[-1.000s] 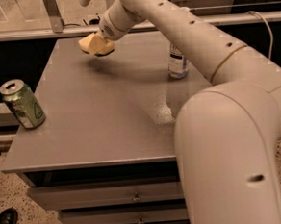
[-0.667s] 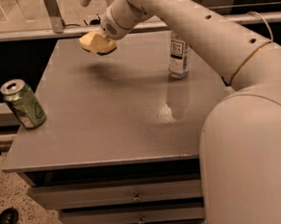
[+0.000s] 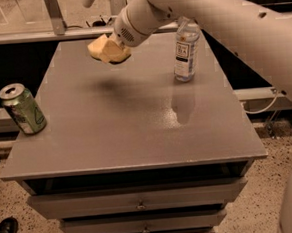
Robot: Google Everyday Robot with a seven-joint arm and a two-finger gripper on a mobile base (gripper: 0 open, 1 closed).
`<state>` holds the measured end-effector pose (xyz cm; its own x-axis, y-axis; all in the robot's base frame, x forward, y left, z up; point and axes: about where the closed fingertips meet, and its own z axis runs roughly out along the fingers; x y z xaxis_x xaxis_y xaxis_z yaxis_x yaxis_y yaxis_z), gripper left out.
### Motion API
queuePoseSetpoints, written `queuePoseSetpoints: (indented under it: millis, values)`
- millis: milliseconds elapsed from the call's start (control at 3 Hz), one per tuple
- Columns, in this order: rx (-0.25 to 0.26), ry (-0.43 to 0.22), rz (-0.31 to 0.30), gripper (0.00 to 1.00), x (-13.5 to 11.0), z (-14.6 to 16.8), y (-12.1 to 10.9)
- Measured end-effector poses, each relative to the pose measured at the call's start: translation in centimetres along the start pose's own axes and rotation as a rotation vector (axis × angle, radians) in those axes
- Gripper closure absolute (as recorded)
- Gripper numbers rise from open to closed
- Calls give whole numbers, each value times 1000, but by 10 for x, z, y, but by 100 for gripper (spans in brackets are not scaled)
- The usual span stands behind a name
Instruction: Move sponge near blue plastic bottle
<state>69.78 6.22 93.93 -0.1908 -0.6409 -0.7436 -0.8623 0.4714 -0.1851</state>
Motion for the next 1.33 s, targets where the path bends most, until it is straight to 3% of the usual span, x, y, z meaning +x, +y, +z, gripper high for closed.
queuePoseSetpoints:
  millis: [333,1000,1333]
  values:
    - [12,19,8,100,18,-30,15]
    - [51,131,69,100,81,-80,34]
    - [46,147,78,100,97,-106,53]
